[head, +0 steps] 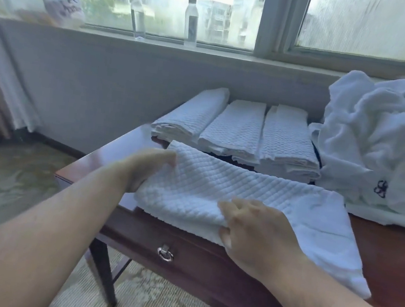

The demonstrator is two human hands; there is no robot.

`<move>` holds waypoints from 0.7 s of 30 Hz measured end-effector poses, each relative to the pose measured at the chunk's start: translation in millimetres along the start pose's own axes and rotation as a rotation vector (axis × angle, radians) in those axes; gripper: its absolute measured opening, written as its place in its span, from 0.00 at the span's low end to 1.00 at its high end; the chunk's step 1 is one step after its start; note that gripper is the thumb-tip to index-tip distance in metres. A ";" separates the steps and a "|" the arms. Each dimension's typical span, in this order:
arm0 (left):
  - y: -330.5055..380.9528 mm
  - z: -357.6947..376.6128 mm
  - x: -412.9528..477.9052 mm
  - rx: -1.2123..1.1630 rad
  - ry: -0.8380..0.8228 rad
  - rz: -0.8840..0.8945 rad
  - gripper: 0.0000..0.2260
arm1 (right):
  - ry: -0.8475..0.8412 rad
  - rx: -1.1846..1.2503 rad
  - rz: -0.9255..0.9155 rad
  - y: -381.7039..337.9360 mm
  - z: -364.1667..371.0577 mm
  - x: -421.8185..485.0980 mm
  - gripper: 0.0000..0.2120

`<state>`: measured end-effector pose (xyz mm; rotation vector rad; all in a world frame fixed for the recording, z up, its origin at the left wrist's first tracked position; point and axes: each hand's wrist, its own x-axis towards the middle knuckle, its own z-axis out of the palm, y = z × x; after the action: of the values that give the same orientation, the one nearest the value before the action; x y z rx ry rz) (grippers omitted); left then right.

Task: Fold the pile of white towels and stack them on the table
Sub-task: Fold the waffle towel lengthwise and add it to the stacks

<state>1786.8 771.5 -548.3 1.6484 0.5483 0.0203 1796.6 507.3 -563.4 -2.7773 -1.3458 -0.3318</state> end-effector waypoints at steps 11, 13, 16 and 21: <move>-11.1 7.1 17.7 0.724 0.319 0.094 0.10 | -0.244 0.091 -0.018 6.8 -11.6 4.8 0.21; -10.9 9.3 18.8 0.836 0.370 0.129 0.19 | -0.323 0.113 -0.039 11.8 -18.0 5.7 0.28; -3.4 20.8 16.7 0.975 0.480 0.278 0.26 | -0.396 0.356 0.039 22.8 -29.1 9.9 0.29; 10.5 59.3 6.0 0.895 0.274 0.611 0.20 | -0.065 0.433 0.201 49.8 -30.0 16.0 0.18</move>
<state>1814.9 717.9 -550.0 2.6670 0.2287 0.5207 1839.8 484.9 -527.9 -2.5375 -0.9903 0.0548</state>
